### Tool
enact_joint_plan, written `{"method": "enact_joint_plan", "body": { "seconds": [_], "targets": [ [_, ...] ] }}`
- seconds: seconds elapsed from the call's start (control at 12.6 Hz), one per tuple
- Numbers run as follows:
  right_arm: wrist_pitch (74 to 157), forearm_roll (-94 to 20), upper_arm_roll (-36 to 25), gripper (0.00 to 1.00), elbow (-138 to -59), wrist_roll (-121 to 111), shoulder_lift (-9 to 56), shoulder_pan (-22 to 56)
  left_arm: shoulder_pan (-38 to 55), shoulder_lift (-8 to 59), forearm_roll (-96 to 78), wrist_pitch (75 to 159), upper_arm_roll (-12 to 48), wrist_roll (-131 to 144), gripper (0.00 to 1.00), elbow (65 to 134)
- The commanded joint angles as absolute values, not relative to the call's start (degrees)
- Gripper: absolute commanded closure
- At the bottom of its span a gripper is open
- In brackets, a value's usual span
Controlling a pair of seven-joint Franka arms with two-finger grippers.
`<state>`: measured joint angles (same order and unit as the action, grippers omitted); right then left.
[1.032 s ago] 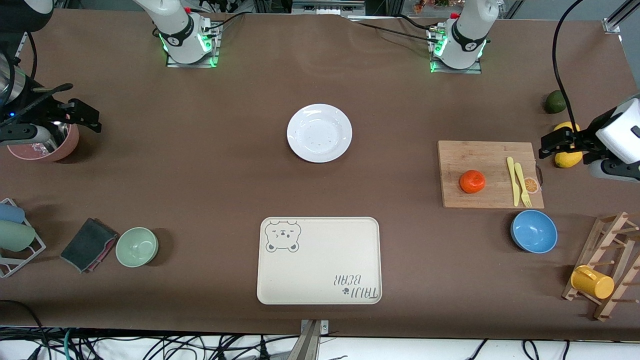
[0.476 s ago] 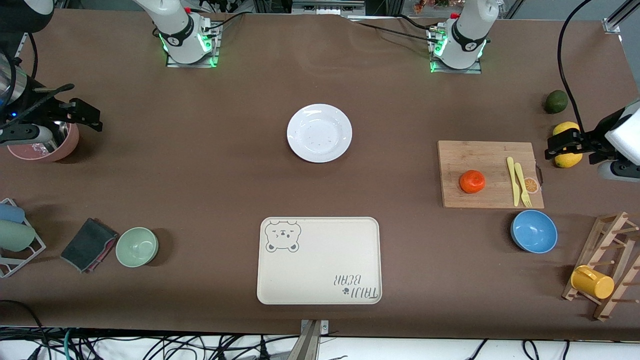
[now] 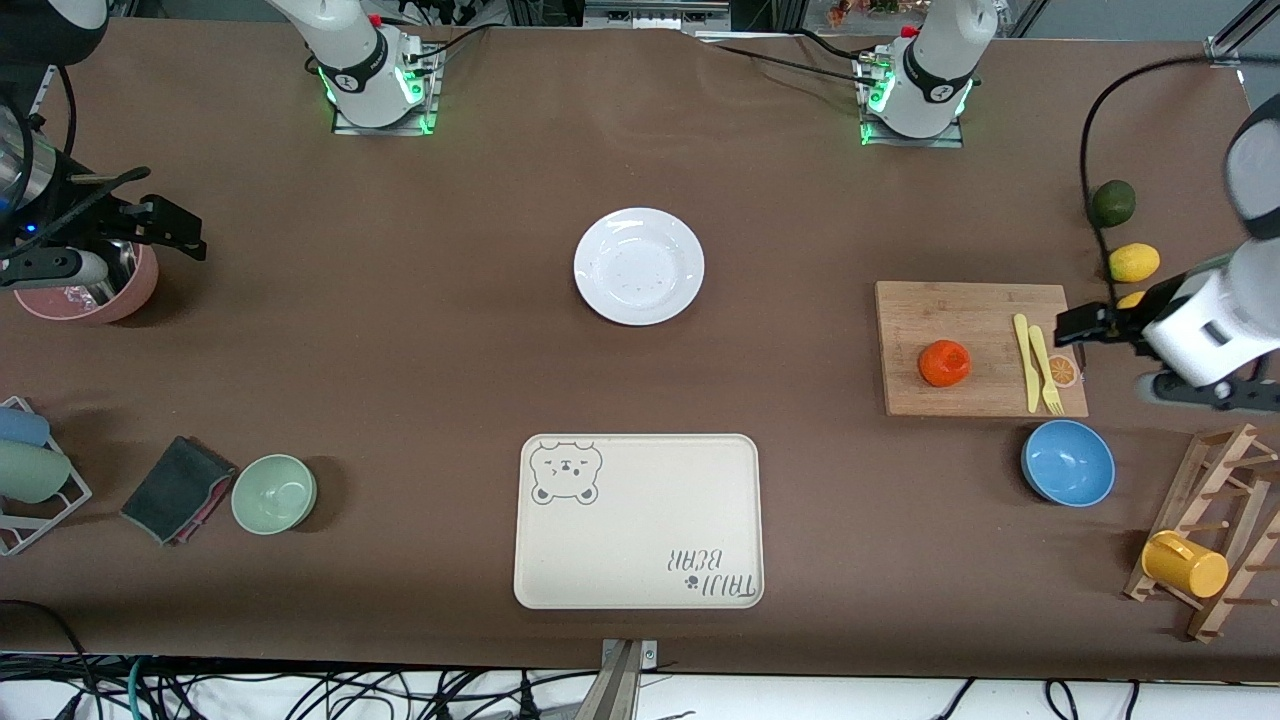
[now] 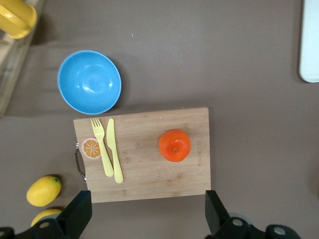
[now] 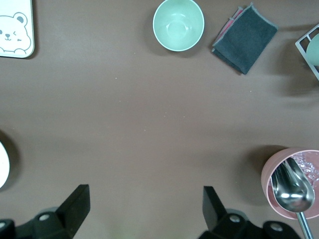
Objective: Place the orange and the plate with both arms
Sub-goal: 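Move the left gripper down over the orange on the cutting board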
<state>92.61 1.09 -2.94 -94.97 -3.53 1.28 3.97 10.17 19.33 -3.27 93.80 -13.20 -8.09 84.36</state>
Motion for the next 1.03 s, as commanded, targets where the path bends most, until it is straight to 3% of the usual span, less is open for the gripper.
{"method": "enact_joint_plan", "body": {
  "seconds": [0.0,0.32,0.56,0.95],
  "targets": [
    [91.3,1.4,-2.7,0.0,-94.0,-3.9,1.4,3.9,10.5,20.2,-5.0,103.1,-13.0,-8.5,0.0,94.2],
    [91.0,1.3,-2.7,0.0,-94.0,-4.0,1.4,3.9,10.6,24.0,-5.2,107.0,-12.9,-7.9,0.0,98.6],
    [91.0,1.2,-2.7,0.0,-94.0,-4.1,1.5,3.9,10.6,23.3,-5.3,115.6,-12.7,-7.8,0.0,106.6],
    [91.0,1.2,-2.7,0.0,-94.0,-4.0,1.4,3.9,10.7,23.5,-6.9,116.4,-10.1,-4.2,0.0,108.5]
  ]
}}
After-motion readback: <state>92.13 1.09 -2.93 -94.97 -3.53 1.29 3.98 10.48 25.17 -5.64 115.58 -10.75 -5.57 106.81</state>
